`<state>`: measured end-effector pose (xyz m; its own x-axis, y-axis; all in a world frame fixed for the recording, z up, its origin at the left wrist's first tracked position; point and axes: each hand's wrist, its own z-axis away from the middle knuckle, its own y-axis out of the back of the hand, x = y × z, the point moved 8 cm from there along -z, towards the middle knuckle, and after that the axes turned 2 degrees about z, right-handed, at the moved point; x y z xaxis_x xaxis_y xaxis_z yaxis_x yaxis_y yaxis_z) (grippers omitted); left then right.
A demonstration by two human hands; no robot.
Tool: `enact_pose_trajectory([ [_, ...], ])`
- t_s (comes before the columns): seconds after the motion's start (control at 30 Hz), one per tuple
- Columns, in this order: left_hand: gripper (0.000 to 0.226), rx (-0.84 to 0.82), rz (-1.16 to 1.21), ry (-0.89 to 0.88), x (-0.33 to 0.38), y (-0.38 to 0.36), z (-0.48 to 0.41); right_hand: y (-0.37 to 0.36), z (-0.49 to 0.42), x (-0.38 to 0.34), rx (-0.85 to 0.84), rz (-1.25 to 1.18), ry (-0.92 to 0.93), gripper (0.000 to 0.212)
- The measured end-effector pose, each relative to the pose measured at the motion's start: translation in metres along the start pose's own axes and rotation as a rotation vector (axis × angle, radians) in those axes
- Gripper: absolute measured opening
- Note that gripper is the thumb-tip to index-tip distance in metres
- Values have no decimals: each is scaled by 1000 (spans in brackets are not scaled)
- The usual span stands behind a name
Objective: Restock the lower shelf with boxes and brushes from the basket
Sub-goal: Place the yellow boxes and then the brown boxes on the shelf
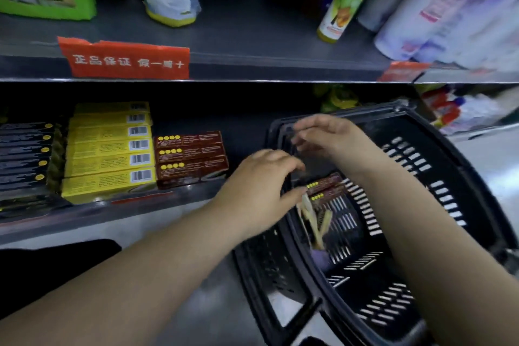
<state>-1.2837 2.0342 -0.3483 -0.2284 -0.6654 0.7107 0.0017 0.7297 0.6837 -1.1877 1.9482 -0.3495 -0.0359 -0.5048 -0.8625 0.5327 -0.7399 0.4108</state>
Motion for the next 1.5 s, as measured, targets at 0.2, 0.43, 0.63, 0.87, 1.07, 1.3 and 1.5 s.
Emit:
enact_pose_trajectory([
  [0.2,28,-225,-229,-136,19,-53,-9,46,10,145,127,-55,-385,15],
  [0.43,39,-263,-383,-165,13,-57,-12,37,-22,263,9,372,-552,32],
  [0.63,50,-413,-496,-108,-8,-54,-7,20,-67,302,-28,802,-493,76],
  [0.87,36,-445,-554,-42,-30,-47,-2,-9,-70,306,-59,1182,-283,62],
  [1.07,31,-437,-544,-71,-29,-49,-2,10,-62,288,-133,1204,-292,61],
  [1.3,32,-314,-108,190,-25,-44,-9,40,-22,205,-203,287,-361,34],
  [1.5,47,-255,717,746,-38,-65,13,-5,27,135,-352,-386,-294,38],
])
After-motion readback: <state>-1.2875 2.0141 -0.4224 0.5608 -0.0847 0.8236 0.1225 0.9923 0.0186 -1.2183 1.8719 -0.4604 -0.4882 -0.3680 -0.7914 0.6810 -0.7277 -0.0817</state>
